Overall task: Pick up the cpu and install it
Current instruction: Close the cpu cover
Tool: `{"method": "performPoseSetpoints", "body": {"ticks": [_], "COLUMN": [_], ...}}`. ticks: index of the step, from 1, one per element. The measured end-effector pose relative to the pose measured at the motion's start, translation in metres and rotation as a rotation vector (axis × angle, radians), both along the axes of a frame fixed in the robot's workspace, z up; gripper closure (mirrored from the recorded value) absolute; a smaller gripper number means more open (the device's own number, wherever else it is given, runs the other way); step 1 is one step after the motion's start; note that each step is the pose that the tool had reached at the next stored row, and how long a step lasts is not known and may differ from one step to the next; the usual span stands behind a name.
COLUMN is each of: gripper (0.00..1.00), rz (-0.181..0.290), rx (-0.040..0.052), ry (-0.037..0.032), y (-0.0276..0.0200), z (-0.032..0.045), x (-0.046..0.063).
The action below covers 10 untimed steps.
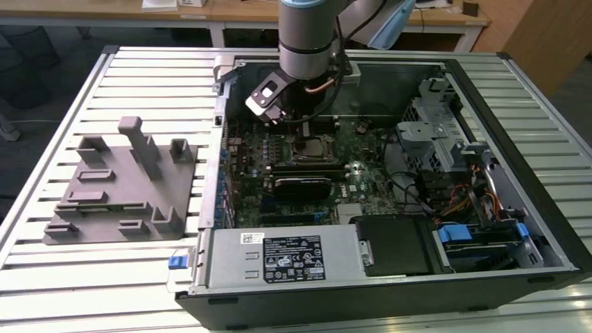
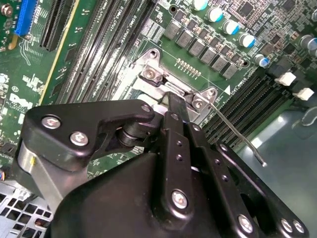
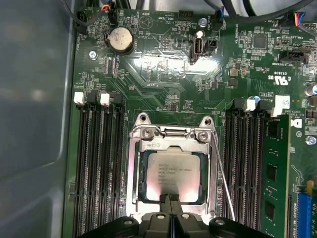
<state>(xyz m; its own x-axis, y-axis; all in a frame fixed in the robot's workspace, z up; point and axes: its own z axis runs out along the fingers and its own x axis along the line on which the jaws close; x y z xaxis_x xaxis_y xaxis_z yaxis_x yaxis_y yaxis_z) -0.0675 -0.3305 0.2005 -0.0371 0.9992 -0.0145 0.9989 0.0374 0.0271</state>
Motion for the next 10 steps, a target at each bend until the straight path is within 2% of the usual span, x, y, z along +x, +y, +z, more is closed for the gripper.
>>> {"method": "performPoseSetpoints", "body": {"ticks": [10], "gripper": [0.89], "rz": [0.0], "rx": [-0.0003], "ry": [0.0002], "y": [0.0], "z": [-0.0014], "x": [0.0073]}}
